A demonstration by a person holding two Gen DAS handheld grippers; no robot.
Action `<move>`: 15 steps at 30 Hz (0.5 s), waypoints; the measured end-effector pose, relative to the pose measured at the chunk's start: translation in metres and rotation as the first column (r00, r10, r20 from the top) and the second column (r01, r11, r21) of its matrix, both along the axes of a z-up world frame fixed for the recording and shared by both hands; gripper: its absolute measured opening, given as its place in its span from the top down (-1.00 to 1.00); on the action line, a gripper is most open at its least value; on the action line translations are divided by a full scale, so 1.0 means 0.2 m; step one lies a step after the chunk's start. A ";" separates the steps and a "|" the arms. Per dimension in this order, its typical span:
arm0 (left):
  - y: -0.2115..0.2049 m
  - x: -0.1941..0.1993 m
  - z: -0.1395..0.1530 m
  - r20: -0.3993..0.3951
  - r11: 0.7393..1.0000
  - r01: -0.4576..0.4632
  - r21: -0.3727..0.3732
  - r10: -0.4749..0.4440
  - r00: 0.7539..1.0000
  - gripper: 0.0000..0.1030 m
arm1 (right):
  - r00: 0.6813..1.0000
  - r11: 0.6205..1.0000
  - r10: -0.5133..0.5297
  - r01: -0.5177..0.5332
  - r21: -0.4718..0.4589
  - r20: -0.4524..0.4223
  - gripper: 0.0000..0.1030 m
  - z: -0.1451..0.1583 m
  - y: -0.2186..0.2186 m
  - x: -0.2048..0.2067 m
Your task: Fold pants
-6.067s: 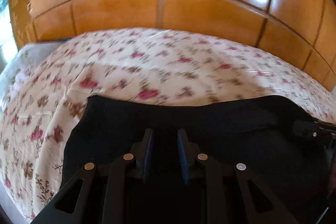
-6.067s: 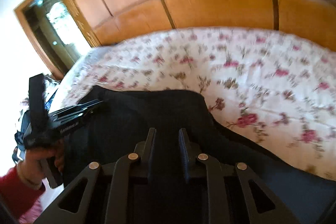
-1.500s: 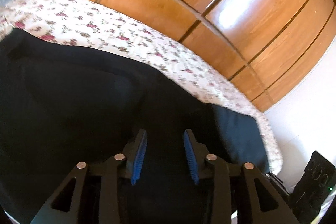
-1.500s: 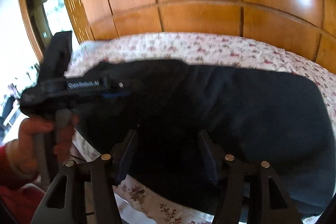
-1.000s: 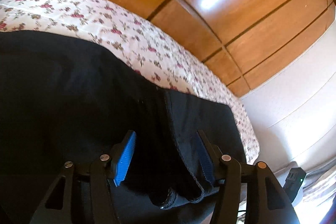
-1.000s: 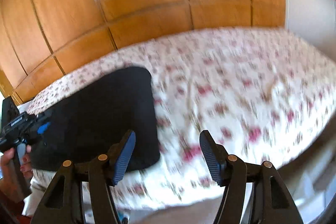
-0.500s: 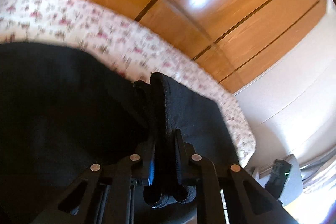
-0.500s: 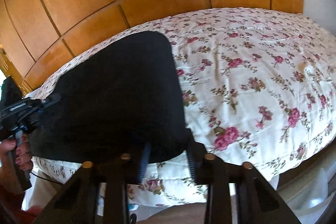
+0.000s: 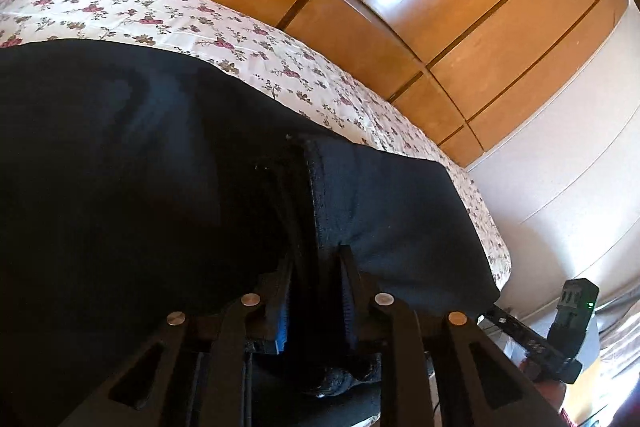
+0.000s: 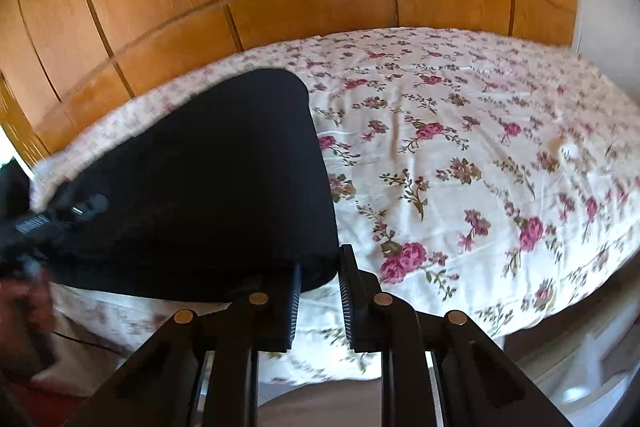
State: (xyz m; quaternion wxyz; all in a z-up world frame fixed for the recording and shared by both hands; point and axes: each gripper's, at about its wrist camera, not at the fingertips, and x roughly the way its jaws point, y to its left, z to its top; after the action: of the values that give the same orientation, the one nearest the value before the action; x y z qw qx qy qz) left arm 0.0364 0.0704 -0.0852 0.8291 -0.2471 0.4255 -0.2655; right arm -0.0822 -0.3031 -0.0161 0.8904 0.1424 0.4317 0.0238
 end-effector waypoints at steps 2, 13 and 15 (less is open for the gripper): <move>0.01 0.00 0.00 0.007 1.000 -0.004 0.005 0.004 1.000 0.52 | 0.999 0.999 0.000 -0.002 0.051 0.053 0.63 0.06 -0.03 -0.05; -0.02 -0.03 0.04 0.005 0.998 -0.018 0.052 0.018 1.000 0.42 | 0.971 0.987 0.161 -0.161 -0.013 0.179 0.63 0.25 0.35 0.32; 0.00 -0.04 0.06 -0.002 0.998 -0.024 0.061 0.024 1.000 0.40 | 0.971 0.977 0.203 -0.210 0.046 0.130 0.63 0.19 0.46 0.43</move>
State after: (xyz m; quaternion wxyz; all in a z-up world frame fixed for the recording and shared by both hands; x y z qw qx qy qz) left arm 0.0282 0.0702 -0.0739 0.8388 -0.2273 0.4315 -0.2419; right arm 0.0044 -0.2115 0.0228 0.9036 0.1215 0.3868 0.1381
